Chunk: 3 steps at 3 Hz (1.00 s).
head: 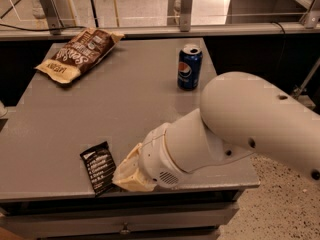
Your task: Move rxbar chocolate near pepsi can
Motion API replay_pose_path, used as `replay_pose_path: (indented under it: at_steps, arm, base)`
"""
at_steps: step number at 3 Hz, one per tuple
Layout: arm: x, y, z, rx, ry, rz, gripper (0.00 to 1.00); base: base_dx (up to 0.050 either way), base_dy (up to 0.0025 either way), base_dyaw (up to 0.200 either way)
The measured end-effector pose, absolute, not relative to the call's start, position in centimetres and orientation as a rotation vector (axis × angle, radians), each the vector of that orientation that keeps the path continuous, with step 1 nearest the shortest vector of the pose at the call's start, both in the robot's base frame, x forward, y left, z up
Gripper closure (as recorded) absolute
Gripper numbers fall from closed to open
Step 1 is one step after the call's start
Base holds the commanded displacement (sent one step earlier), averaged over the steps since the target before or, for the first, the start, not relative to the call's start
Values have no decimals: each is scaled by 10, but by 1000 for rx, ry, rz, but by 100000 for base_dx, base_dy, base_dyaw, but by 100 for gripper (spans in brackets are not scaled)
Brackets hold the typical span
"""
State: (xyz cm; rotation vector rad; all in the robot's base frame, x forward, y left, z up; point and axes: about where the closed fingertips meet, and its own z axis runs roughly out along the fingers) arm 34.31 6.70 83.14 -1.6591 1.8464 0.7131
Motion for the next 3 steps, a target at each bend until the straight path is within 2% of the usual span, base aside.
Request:
replay_pose_path:
  at_steps: [1,3]
  arm:
    - [363,50,848,-1639,1843,652,100]
    - [451,-22,904,-1577,1878,378,100]
  base:
    - [0,0,0]
    - [0,0,0]
